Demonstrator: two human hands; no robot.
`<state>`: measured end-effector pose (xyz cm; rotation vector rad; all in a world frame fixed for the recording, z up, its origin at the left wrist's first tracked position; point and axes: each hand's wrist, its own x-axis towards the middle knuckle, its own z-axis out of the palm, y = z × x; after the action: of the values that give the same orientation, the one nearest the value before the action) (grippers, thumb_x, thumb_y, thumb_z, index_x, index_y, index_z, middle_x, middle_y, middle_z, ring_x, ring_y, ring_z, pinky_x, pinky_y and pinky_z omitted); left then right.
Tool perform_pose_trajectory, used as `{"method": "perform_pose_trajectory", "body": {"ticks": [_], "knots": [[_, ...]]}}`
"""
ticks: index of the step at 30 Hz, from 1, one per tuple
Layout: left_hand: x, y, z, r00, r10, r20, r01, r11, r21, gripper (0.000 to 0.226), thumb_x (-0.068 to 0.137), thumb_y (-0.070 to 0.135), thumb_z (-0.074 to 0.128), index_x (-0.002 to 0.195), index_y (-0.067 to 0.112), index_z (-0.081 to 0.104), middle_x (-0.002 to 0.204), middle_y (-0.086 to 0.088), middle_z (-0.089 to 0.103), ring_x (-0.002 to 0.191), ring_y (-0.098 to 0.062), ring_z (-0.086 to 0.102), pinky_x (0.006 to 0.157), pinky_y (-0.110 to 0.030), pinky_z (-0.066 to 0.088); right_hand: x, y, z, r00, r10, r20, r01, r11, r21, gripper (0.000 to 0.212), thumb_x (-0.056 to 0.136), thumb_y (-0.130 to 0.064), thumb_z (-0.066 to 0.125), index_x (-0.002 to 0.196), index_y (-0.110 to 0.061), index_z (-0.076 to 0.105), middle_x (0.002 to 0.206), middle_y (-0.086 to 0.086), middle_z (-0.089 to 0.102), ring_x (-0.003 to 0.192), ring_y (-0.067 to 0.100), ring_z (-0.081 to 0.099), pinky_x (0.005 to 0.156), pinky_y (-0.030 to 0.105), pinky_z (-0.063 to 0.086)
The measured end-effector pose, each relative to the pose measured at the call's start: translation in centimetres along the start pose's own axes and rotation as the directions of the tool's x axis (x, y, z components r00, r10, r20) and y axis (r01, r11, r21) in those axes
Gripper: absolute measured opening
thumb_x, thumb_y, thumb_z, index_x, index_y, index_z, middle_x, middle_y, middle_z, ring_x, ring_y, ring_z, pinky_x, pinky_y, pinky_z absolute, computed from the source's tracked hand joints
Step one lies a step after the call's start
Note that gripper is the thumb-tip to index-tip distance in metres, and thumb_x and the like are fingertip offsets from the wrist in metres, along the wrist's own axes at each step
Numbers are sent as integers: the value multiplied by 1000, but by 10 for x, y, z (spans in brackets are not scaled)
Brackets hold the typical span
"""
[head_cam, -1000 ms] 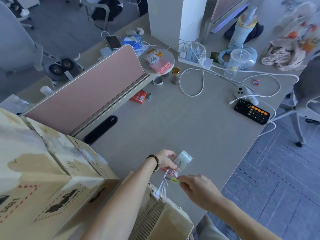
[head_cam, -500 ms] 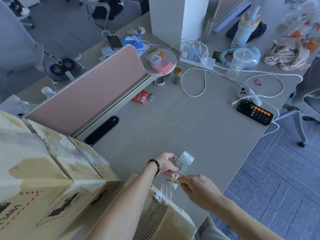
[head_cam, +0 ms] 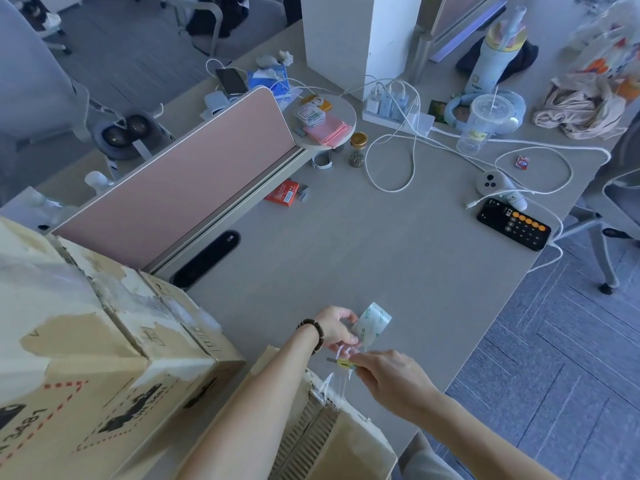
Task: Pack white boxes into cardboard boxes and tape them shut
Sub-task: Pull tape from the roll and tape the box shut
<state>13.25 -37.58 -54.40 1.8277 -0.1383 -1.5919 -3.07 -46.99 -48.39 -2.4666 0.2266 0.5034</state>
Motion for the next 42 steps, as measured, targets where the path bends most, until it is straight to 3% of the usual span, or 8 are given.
{"method": "perform_pose_trajectory", "body": {"ticks": [4, 9, 15, 21, 28, 35, 39, 42], "knots": [[2, -3, 0, 1000, -2, -7, 2, 1000, 8, 39, 86, -9, 68, 115, 12, 54, 95, -21, 72, 75, -29, 70, 59, -32, 57, -6, 7, 2, 1000, 10, 6, -10, 1000, 10, 25, 104, -32, 40, 119, -34, 60, 94, -8, 65, 81, 18, 60, 69, 34, 47], [1, -1, 1, 1000, 8, -7, -8, 1000, 24, 36, 86, -9, 68, 110, 15, 56, 97, -20, 73, 69, -22, 70, 60, -33, 59, -15, 14, 1, 1000, 31, -4, -31, 999, 17, 24, 104, -33, 40, 118, -33, 59, 94, -9, 65, 81, 15, 58, 70, 33, 47], [5, -4, 0, 1000, 11, -15, -10, 995, 103, 36, 86, -3, 70, 113, 15, 57, 101, -17, 75, 78, -25, 70, 81, -45, 59, -8, 7, 5, 1000, -1, 8, 1, 1000, -11, 23, 105, -32, 40, 115, -32, 61, 85, -12, 56, 74, 15, 50, 64, 31, 38], [8, -7, 0, 1000, -13, 14, 9, 975, 221, 30, 87, 1, 70, 114, 11, 62, 104, -15, 75, 83, -23, 68, 89, -49, 58, -5, 6, 9, 999, -8, 42, 8, 1000, 2, 22, 104, -31, 42, 113, -31, 62, 97, -6, 67, 75, 13, 47, 67, 31, 40], [6, -6, 1, 1000, 6, -2, -5, 974, 225, 23, 89, 1, 68, 109, 10, 65, 105, -15, 75, 75, -17, 66, 71, -31, 60, -16, 25, 11, 996, 36, 81, -39, 999, 35, 22, 102, -33, 43, 116, -33, 60, 99, -9, 68, 87, 17, 63, 74, 35, 52], [9, -7, 3, 999, 34, -13, -30, 970, 240, 15, 87, 3, 69, 96, 16, 68, 91, -5, 75, 70, -15, 66, 72, -33, 60, -27, 36, 4, 990, 57, 127, -64, 996, 55, 20, 101, -33, 47, 116, -33, 61, 95, -9, 68, 86, 13, 62, 75, 32, 50], [6, -7, 4, 999, 34, -9, -31, 970, 240, 15, 88, 2, 69, 93, 16, 66, 98, -12, 76, 73, -18, 68, 71, -33, 60, -26, 50, -22, 977, 144, 155, -162, 980, 112, 5, 97, -34, 57, 96, -37, 60, 81, -19, 72, 75, 5, 65, 71, 27, 51], [6, -6, 3, 1000, 29, -8, -26, 972, 234, 18, 87, 0, 69, 90, 17, 63, 100, -14, 75, 76, -21, 68, 65, -32, 58, -20, 71, -47, 967, 245, 75, -255, 945, 203, 15, 92, -31, 67, 82, -41, 62, 79, -21, 71, 74, 1, 64, 69, 21, 48]]}}
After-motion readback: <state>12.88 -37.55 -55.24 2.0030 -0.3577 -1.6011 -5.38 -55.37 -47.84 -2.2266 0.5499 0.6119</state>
